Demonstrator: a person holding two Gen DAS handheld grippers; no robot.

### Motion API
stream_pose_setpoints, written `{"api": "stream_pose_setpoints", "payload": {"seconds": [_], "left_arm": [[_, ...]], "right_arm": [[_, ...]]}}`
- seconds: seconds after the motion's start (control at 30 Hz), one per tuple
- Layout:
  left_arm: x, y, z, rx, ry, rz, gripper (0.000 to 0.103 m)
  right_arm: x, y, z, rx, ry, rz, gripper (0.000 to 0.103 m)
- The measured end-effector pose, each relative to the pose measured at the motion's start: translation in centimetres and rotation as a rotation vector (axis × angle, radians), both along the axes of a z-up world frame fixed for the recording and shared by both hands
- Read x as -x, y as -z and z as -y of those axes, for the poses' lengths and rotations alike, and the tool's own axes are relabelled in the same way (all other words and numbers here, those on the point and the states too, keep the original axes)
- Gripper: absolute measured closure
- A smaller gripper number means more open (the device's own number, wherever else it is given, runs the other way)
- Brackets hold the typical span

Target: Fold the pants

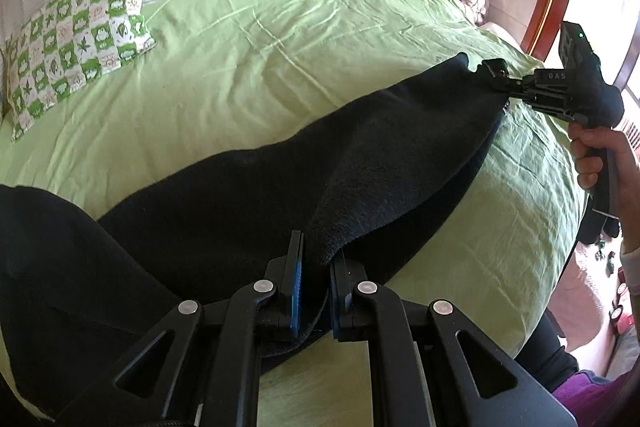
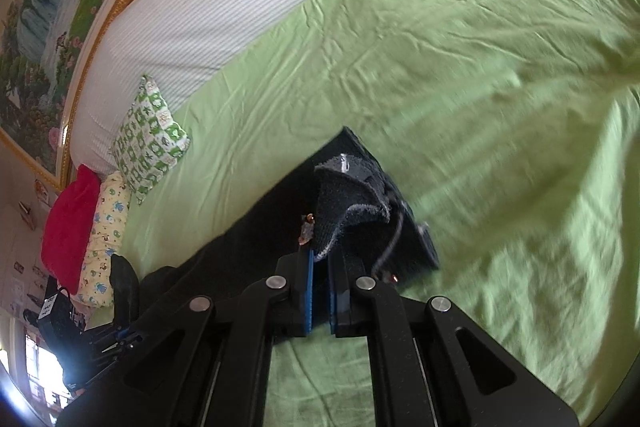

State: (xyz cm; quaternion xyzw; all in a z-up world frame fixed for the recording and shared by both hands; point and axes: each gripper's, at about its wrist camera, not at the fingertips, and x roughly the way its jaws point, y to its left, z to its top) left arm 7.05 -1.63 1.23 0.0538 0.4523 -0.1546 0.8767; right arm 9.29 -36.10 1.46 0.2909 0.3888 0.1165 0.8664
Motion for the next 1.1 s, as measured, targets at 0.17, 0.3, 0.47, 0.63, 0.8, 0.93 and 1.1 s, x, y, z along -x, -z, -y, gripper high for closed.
{"api": "stream_pose_setpoints", "payload": {"seconds": [0.17, 0.3, 0.47, 0.63, 0.8, 0.93, 1.1], "left_arm": [[-0.3, 1.7, 0.2, -0.021, -0.006, -0.033, 0.089], [0.2, 2.6, 0.5, -0.062, -0.014, -0.037, 0.073], [1.8, 2.0, -0.4, -0.046, -0.049, -0.006, 0.055], [3.0, 1.2, -3.2, 0.034, -0.137, 0.003, 0.055], [4.3, 0.3, -6.3, 0.063, -0.226, 0.024, 0.052], [4.7, 0.0, -8.8, 0.075, -0.285, 0.032, 0.052], [5.5, -0.7, -11.8, 0.085, -0.353, 0.054, 0.051]], "right_arm": [[0.1, 1.3, -0.1, 0.011, 0.02, -0.046, 0.095], [0.7, 1.8, 0.4, -0.032, 0.05, -0.063, 0.088], [3.5, 1.0, 1.5, -0.078, 0.102, -0.001, 0.056], [6.1, -0.2, 0.5, -0.067, 0.116, 0.066, 0.047], [6.7, -1.0, -3.2, -0.046, 0.01, 0.111, 0.045], [5.9, -1.7, -8.5, -0.037, -0.155, 0.139, 0.045], [5.4, -2.4, -14.5, -0.025, -0.339, 0.213, 0.044]]}}
